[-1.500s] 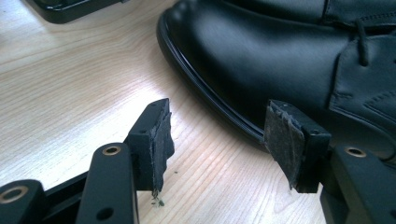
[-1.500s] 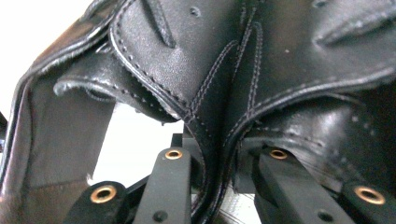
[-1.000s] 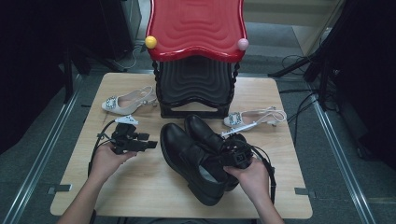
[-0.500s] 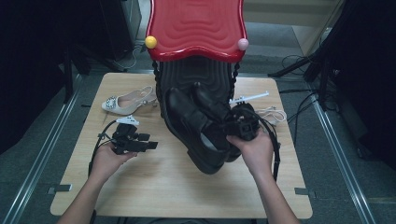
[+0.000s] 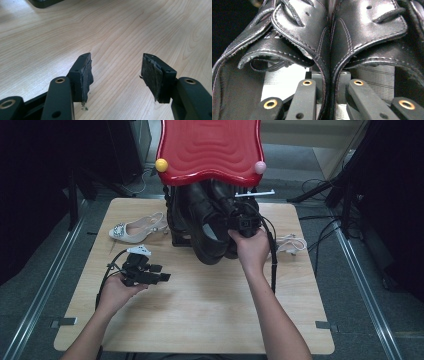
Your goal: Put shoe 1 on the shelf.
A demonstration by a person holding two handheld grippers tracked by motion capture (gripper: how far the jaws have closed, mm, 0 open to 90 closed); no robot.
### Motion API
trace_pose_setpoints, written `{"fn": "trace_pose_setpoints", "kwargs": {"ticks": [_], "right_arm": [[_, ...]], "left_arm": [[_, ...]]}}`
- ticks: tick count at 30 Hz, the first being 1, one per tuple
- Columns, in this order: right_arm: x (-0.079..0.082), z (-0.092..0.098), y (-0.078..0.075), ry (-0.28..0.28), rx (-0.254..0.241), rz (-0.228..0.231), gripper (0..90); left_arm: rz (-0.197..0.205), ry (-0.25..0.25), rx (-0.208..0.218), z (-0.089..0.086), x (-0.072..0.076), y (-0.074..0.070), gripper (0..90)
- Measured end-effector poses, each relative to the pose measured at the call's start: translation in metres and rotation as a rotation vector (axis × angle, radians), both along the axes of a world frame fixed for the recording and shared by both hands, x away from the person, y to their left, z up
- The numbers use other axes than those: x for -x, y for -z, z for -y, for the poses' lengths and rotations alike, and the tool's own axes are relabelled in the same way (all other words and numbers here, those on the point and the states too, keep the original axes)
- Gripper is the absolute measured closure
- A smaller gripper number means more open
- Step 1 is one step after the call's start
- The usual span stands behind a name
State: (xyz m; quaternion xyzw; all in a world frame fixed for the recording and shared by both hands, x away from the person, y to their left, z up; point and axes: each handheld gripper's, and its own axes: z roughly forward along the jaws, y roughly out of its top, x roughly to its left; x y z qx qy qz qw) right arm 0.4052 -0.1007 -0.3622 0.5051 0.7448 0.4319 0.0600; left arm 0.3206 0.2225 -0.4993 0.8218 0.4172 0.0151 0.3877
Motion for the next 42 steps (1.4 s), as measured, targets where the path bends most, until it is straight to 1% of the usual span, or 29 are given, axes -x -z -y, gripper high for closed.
{"fn": "trace_pose_setpoints", "kwargs": {"ticks": [5, 7, 9, 10, 11, 13, 15, 17, 19, 21, 22, 25, 28, 30, 33, 35, 37, 41, 42], "right_arm": [[-0.01, -0.01, 0.009, 0.088, 0.012, 0.043, 82.7], [-0.013, -0.013, 0.011, 0.107, 0.022, 0.057, 82.7], [-0.016, -0.02, 0.014, 0.139, 0.04, 0.073, 82.7], [-0.018, -0.023, 0.015, 0.144, 0.043, 0.08, 82.6], [-0.019, -0.026, 0.016, 0.159, 0.04, 0.078, 82.7], [-0.02, -0.032, 0.017, 0.171, 0.055, 0.092, 82.6], [-0.022, -0.037, 0.02, 0.197, 0.041, 0.095, 82.6], [-0.023, -0.041, 0.02, 0.214, 0.046, 0.101, 82.4], [-0.024, -0.044, 0.019, 0.231, 0.046, 0.096, 82.3], [-0.026, -0.045, 0.019, 0.238, 0.04, 0.099, 82.2], [-0.026, -0.045, 0.018, 0.246, 0.033, 0.088, 82.2], [-0.028, -0.046, 0.016, 0.266, 0.012, 0.078, 82.0], [-0.03, -0.049, 0.016, 0.268, 0.01, 0.062, 81.3], [-0.031, -0.051, 0.017, 0.269, 0.016, 0.054, 79.8], [-0.031, -0.056, 0.017, 0.277, 0.027, 0.057, 78.9], [-0.031, -0.056, 0.018, 0.266, 0.026, 0.053, 77.2], [-0.03, -0.058, 0.019, 0.267, 0.033, 0.06, 76.9], [-0.03, -0.063, 0.021, 0.254, 0.058, 0.071, 73.4], [-0.03, -0.065, 0.021, 0.258, 0.06, 0.075, 73.3]], "left_arm": [[-0.001, 0.007, -0.001, 0.0, 0.0, 0.0, 42.2], [0.001, 0.008, -0.002, 0.0, 0.0, 0.0, 42.2], [0.0, 0.009, 0.0, 0.001, 0.001, -0.001, 42.2], [0.0, 0.01, -0.002, 0.001, 0.001, -0.001, 42.3], [0.003, 0.011, -0.003, 0.001, 0.002, -0.001, 42.2], [0.003, 0.012, -0.005, 0.001, 0.002, -0.001, 42.3], [0.003, 0.013, -0.005, 0.001, 0.002, -0.001, 42.3], [0.002, 0.012, -0.003, 0.001, 0.002, 0.0, 42.4], [0.002, 0.014, -0.002, 0.002, 0.002, 0.0, 42.4], [0.001, 0.016, -0.004, 0.002, 0.002, 0.0, 42.4], [0.003, 0.018, -0.004, 0.002, 0.002, 0.0, 42.4], [0.001, 0.019, -0.006, 0.004, 0.002, 0.001, 42.5], [-0.002, 0.021, -0.007, 0.004, 0.002, 0.001, 42.4], [-0.003, 0.022, -0.009, 0.005, 0.002, 0.001, 42.4], [-0.002, 0.025, -0.009, 0.005, 0.002, 0.0, 42.5], [-0.002, 0.025, -0.008, 0.005, 0.002, 0.001, 42.5], [-0.002, 0.027, -0.011, 0.006, 0.002, 0.001, 42.5], [-0.001, 0.028, -0.014, 0.006, 0.003, 0.0, 42.5], [-0.002, 0.027, -0.014, 0.006, 0.003, 0.001, 42.5]]}}
